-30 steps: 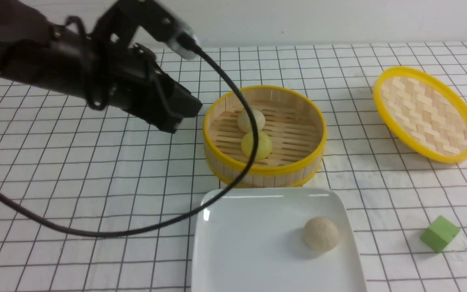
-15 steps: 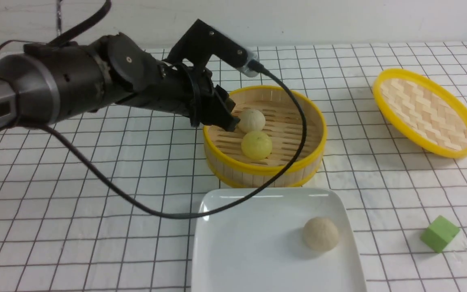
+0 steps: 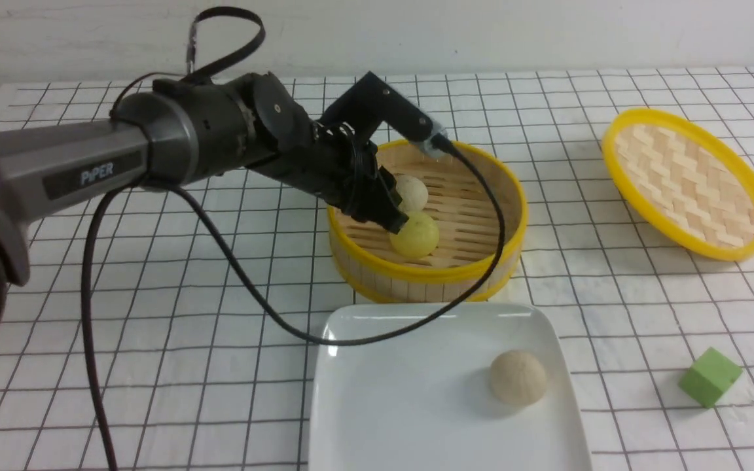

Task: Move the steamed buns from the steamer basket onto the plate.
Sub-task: Use the left arm to grab the steamed stuffed bun that is closest to it, then use the left arm to put the steamed stuffed bun into the plate

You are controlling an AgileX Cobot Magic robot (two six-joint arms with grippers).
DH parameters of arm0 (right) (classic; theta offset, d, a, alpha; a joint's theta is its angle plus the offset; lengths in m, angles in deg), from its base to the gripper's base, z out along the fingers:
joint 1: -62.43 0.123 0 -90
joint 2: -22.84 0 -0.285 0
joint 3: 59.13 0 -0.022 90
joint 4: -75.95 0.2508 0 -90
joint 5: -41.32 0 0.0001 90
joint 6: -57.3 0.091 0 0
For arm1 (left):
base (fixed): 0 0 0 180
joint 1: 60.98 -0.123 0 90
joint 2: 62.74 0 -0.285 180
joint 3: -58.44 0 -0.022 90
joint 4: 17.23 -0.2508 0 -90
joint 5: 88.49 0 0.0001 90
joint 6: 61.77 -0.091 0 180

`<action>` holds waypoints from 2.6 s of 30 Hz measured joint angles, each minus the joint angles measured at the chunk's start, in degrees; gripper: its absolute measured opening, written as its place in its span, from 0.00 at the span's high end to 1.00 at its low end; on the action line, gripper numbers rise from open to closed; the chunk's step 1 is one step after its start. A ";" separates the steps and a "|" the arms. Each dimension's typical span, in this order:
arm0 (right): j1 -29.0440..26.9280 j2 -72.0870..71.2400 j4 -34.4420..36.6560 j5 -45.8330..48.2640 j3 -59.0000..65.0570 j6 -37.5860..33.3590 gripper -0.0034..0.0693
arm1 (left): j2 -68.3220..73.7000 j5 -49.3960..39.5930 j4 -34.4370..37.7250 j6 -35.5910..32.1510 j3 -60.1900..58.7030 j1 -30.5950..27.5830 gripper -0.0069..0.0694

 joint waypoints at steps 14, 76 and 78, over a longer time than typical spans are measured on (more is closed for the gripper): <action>0.00 0.00 -1.12 0.35 0.00 0.13 0.22 | 0.08 -7.87 4.40 -2.35 0.93 0.00 0.56; 0.00 0.00 -1.53 -1.66 0.00 -0.05 0.30 | -15.81 -9.84 -5.07 10.83 4.65 3.48 0.89; 0.00 0.00 -1.53 -1.66 0.00 -0.05 0.30 | -18.87 -13.60 -4.83 13.49 4.90 3.47 0.89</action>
